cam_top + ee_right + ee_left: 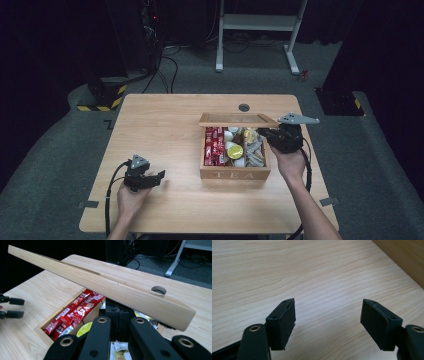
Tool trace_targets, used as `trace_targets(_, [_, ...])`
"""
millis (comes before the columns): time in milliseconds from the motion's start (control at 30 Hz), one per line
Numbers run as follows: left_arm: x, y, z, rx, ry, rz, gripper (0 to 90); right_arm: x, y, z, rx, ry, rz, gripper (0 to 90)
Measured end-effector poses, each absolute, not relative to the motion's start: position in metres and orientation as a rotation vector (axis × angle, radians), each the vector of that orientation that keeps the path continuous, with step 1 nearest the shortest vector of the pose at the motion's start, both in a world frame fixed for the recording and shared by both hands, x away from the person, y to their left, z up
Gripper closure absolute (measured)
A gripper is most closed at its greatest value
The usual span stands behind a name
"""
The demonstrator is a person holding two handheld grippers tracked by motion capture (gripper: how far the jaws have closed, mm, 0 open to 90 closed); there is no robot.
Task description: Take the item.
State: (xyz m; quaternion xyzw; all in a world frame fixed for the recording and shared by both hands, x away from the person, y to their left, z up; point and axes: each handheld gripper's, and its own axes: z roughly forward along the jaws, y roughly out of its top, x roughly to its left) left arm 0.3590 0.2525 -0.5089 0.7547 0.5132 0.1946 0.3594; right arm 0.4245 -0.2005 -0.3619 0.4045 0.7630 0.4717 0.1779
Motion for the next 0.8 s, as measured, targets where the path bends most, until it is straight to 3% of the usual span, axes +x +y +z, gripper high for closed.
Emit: trace_targets(800, [0.378, 0.187, -0.469, 2.034, 1.012, 0.371, 33.1, 0.436, -0.200, -0.350, 1.143, 2.151, 1.335, 89.4])
